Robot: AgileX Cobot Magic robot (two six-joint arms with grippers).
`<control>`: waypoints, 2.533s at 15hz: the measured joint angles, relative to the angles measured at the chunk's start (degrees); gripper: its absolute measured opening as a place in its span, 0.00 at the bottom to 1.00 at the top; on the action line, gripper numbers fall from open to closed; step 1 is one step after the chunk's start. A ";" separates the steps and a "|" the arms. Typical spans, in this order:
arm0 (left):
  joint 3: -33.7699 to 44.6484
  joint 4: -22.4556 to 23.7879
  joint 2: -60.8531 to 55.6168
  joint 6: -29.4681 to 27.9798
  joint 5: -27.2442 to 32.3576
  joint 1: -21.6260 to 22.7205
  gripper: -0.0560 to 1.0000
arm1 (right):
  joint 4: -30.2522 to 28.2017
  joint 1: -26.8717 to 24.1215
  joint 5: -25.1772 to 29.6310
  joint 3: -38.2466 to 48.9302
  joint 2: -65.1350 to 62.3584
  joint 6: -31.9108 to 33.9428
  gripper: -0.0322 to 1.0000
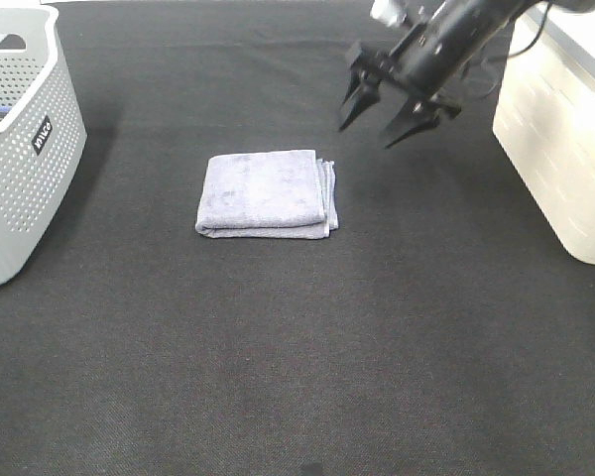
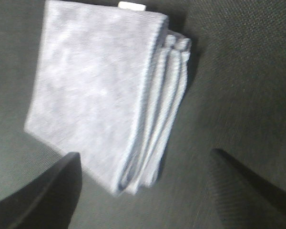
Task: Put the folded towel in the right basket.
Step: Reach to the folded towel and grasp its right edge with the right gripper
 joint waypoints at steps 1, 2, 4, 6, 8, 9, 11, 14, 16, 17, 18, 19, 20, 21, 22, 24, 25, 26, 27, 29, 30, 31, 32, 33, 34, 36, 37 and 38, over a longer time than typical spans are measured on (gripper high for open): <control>0.00 0.00 0.00 0.00 0.00 0.00 0.97 | 0.34 0.00 0.06 -1.15 2.06 0.00 0.71; 0.00 0.00 0.00 0.00 0.00 0.00 0.97 | 1.03 0.00 0.23 -1.83 3.90 0.06 0.71; 0.00 0.00 0.00 0.00 0.00 0.00 0.97 | 2.64 0.00 0.34 -2.52 6.76 -0.17 0.71; 0.00 0.00 0.00 0.00 0.00 0.00 0.97 | 4.64 0.00 0.34 -2.58 8.19 -0.97 0.71; 0.00 0.00 0.00 0.00 0.00 0.00 0.97 | 5.79 0.00 0.29 -2.58 8.65 -1.20 0.71; 0.00 0.00 0.00 0.00 0.00 0.00 0.97 | 6.76 0.00 0.17 -2.58 9.05 -1.83 0.71; 0.00 0.00 0.00 0.00 0.00 0.00 0.97 | 8.71 0.29 -0.11 -2.58 9.85 -2.58 0.71; 0.00 0.00 -0.06 0.00 0.00 0.00 0.97 | 8.88 1.89 -1.66 -3.04 10.14 -3.55 0.69; 0.00 0.00 -0.06 0.00 0.00 0.00 0.97 | 8.82 2.23 -2.86 -3.04 10.49 -2.69 0.60; 0.00 0.00 -0.06 0.00 0.00 0.00 0.97 | 8.54 2.23 -3.38 -3.04 10.60 -2.01 0.50; 0.00 0.00 -0.06 0.00 0.00 0.00 0.97 | 7.73 2.23 -4.53 -3.04 10.77 -1.95 0.34; 0.00 0.00 -0.06 0.00 0.00 0.00 0.97 | 7.62 2.23 -4.76 -3.04 10.77 -1.95 0.24; 0.00 0.00 -0.06 0.00 0.00 0.00 0.97 | 7.62 2.23 -4.81 -3.04 10.77 -1.95 0.15; 0.00 0.00 -0.06 0.00 0.00 0.00 0.97 | 7.62 2.23 -4.81 -3.04 10.77 -2.01 0.06; 0.00 0.00 -0.06 0.00 0.00 0.00 0.97 | 7.68 2.23 -4.70 -3.04 10.77 -2.23 0.04; 0.00 0.00 -0.06 0.00 0.00 0.00 0.97 | 8.37 2.23 -4.53 -3.04 10.77 -2.52 0.04; 0.00 0.00 -0.06 0.00 0.00 0.00 0.97 | 8.71 2.23 -4.53 -3.04 10.77 -2.52 0.04; 0.00 0.00 -0.06 0.00 0.00 0.00 0.97 | 8.77 2.23 -4.53 -3.04 10.77 -2.69 0.04; 0.00 0.00 -0.06 0.00 0.00 0.00 0.97 | 8.82 2.23 -4.53 -3.04 10.77 -2.92 0.04; 0.00 0.00 -0.06 0.00 0.00 0.00 0.97 | 8.82 2.23 -3.95 -3.61 10.77 -3.04 0.04; 0.00 0.00 -0.06 0.00 0.00 0.00 0.97 | 8.82 2.23 -2.64 -5.44 10.77 -3.04 0.04; 0.00 0.00 -0.06 0.00 0.00 0.00 0.97 | 8.88 2.23 -1.66 -7.10 10.77 -3.04 0.04; 0.00 0.00 -0.06 0.00 0.00 0.00 0.97 | 9.00 2.23 -0.69 -8.54 10.77 -3.04 0.04; 0.00 0.00 -0.06 0.00 0.00 0.00 0.97 | 9.00 2.23 -0.11 -9.85 10.77 -3.04 0.04; 0.00 0.00 -0.06 0.00 0.00 0.00 0.97 | 9.00 2.23 0.11 -11.06 10.77 -3.04 0.04; 0.00 0.00 -0.06 0.00 0.00 0.00 0.97 | 9.11 2.23 0.34 -11.92 10.77 -3.04 0.04; 0.00 0.00 -0.06 0.00 0.00 0.00 0.97 | 8.31 2.23 0.40 -11.92 10.77 -2.92 0.04; 0.00 0.00 -0.06 0.00 0.00 0.00 0.97 | 7.56 2.23 0.40 -11.92 10.77 -2.86 0.04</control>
